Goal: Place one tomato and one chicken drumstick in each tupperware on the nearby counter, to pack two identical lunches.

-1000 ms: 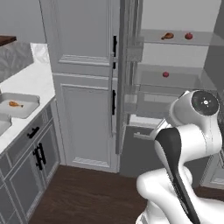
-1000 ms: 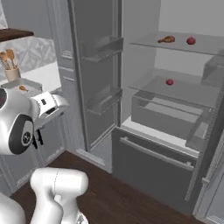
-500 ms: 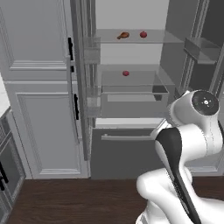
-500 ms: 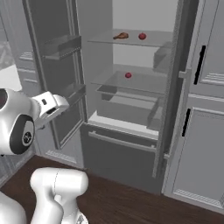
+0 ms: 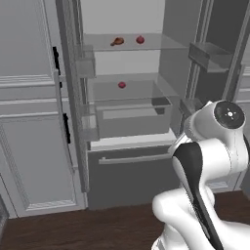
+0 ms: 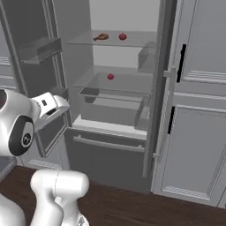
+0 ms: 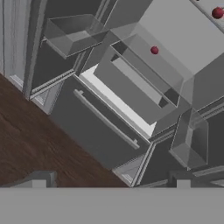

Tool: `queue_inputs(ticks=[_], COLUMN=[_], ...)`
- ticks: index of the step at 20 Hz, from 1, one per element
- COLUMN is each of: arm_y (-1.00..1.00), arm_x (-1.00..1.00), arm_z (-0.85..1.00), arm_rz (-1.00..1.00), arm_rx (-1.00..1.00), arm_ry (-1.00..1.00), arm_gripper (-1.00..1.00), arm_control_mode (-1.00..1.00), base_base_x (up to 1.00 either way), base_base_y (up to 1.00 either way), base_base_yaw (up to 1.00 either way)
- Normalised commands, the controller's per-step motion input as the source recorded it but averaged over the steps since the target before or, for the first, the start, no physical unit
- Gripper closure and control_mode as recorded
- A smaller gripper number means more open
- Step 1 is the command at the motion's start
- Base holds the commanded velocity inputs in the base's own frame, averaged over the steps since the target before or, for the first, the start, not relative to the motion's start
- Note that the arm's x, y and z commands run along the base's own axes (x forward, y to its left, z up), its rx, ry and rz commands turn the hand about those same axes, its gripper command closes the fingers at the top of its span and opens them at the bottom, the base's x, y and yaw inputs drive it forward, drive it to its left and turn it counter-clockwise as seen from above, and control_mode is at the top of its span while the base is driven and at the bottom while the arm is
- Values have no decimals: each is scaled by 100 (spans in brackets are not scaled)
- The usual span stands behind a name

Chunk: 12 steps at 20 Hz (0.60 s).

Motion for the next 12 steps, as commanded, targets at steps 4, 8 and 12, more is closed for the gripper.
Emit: queue_inputs(ticks=[4, 8, 12], arm_y=[0, 0, 0], arm_x=[0, 0, 0], arm_z=[0, 0, 0], arm_rz=[0, 0, 0], arm_rx=[0, 0, 0], arm_ry=[0, 0, 0], arm_gripper=[-100, -100, -100], arm_control_mode=[100, 100, 100], base_base_x=[94, 100, 100], base_base_y=[15, 24, 47], base_base_yaw=[-24, -21, -22])
